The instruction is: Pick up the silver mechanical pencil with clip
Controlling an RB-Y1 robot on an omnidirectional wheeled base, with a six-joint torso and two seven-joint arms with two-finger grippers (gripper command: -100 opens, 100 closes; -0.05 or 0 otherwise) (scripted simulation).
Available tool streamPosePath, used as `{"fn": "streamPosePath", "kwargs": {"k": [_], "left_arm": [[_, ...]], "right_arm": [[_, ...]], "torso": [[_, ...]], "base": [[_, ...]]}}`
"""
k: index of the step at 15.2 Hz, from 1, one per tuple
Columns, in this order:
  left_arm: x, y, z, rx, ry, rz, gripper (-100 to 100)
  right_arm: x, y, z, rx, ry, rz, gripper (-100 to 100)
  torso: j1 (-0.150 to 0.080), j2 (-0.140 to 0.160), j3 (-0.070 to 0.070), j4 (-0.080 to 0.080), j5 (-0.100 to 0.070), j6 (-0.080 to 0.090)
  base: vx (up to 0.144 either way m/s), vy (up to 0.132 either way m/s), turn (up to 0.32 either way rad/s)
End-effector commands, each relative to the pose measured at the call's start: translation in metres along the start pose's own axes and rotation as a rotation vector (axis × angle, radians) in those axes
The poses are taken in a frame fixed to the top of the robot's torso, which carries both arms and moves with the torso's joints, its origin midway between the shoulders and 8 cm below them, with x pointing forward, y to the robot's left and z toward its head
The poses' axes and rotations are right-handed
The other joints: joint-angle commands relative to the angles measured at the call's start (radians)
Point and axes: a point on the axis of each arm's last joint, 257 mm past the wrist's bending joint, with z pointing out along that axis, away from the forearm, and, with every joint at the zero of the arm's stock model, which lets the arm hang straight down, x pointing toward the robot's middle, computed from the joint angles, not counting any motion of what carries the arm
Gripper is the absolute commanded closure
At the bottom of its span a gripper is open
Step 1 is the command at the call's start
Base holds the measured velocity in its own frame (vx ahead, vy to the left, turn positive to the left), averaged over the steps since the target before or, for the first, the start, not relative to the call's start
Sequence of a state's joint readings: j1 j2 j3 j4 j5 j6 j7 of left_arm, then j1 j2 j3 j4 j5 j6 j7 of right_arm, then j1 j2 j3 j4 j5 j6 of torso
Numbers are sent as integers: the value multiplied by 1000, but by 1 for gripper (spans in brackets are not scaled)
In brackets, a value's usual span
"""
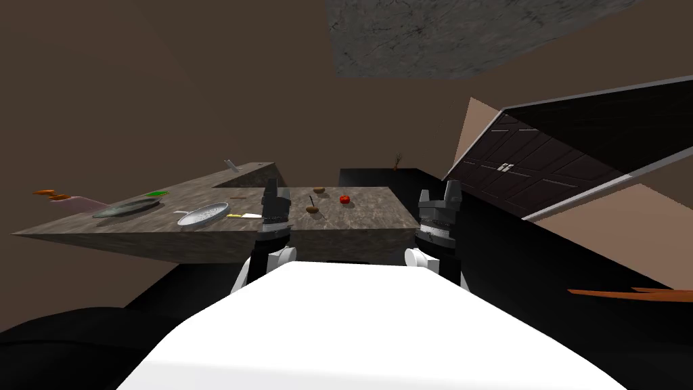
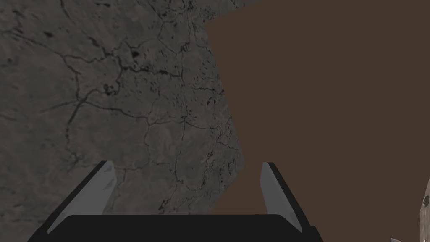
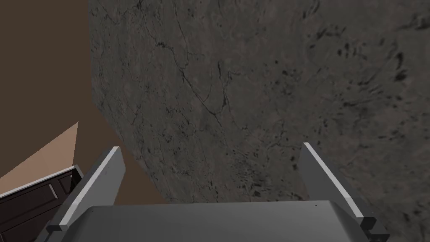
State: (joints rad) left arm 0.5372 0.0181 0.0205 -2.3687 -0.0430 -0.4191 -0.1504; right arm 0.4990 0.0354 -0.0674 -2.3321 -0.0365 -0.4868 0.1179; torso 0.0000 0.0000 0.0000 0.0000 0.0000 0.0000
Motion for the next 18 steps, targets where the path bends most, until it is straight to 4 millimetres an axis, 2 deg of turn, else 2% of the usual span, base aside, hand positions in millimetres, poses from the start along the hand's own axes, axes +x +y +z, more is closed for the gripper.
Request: {"fn": "streamPosePath", "kwargs": {"k": [1, 6, 10, 11, 13, 14, 16, 17, 18], "left_arm": [[5, 2, 0, 3, 29, 19, -100], [21, 20, 3, 3, 128, 128, -100], [33, 48, 6, -8, 193, 258, -100], [33, 48, 6, -8, 193, 258, -100], [37, 65, 9, -16, 220, 332, -100], [37, 66, 9, -17, 221, 332, -100], [40, 85, 12, -29, 246, 412, -100], [40, 85, 12, -29, 246, 412, -100], [42, 95, 13, -36, 258, 452, -100]], "right_arm": [[0, 0, 0, 0, 0, 0, 0], [0, 0, 0, 0, 0, 0, 0], [0, 0, 0, 0, 0, 0, 0], [0, 0, 0, 0, 0, 0, 0], [0, 0, 0, 0, 0, 0, 0], [0, 0, 0, 0, 0, 0, 0], [0, 0, 0, 0, 0, 0, 0], [0, 0, 0, 0, 0, 0, 0], [0, 0, 0, 0, 0, 0, 0]], "torso": [[0, 0, 0, 0, 0, 0], [3, 0, 0, 0, 1, 0], [5, 0, 0, 0, 1, 0], [6, 1, 0, 0, 1, 0], [5, 0, 0, 0, 1, 0], [5, 0, 0, 0, 1, 0], [4, 0, 0, 0, 1, 0], [5, 0, 0, 0, 1, 0], [5, 0, 0, 0, 1, 0]], "base": [[-1, 3, -16], [-5, 27, -51], [-13, 61, -102], [-18, 55, -59], [-5, 54, -71], [-3, 47, -80], [-10, 53, -98], [-13, 59, -86], [-14, 54, -71]]}}
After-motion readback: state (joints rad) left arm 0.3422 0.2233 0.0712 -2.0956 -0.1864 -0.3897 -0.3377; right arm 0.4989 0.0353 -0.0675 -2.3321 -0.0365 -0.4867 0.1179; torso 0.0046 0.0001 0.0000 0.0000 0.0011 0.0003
